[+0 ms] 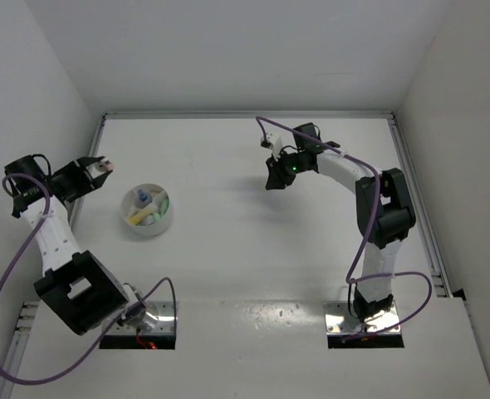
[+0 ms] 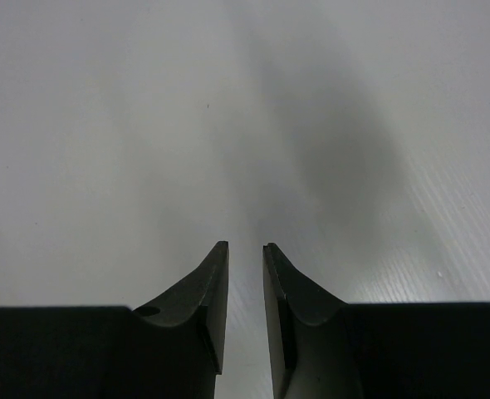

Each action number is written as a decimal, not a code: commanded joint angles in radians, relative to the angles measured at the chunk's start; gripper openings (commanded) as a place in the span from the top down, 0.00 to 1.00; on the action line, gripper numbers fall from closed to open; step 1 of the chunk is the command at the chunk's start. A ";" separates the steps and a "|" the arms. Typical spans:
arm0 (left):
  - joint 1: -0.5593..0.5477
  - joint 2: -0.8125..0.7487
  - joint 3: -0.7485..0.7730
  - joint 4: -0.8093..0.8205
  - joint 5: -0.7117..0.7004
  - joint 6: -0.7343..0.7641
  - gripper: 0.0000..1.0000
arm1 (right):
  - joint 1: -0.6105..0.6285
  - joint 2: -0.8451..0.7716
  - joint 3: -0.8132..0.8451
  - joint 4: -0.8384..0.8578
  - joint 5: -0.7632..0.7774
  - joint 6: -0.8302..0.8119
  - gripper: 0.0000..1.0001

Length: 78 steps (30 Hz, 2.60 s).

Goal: Sort the stationery into containers
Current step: Place the stationery into the container

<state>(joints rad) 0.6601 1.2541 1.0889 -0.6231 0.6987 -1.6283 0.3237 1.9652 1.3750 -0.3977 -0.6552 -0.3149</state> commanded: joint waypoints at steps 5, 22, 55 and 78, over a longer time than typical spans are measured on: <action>0.036 -0.187 -0.226 0.287 0.131 -0.275 1.00 | -0.003 -0.015 -0.001 0.022 -0.015 0.004 0.77; 0.059 -0.407 -0.535 0.499 0.027 -0.574 1.00 | -0.003 -0.015 -0.051 0.062 -0.015 0.031 0.77; 0.104 -0.352 -0.719 0.591 0.217 -0.478 0.96 | -0.003 -0.015 -0.073 0.071 0.003 0.040 0.77; 0.162 -0.325 -0.768 0.651 0.199 -0.487 0.96 | -0.003 0.003 -0.054 0.071 0.012 0.040 0.77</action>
<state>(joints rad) 0.8085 0.9264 0.3233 -0.0372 0.8776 -1.9766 0.3237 1.9652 1.3033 -0.3592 -0.6334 -0.2802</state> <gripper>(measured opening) 0.423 0.235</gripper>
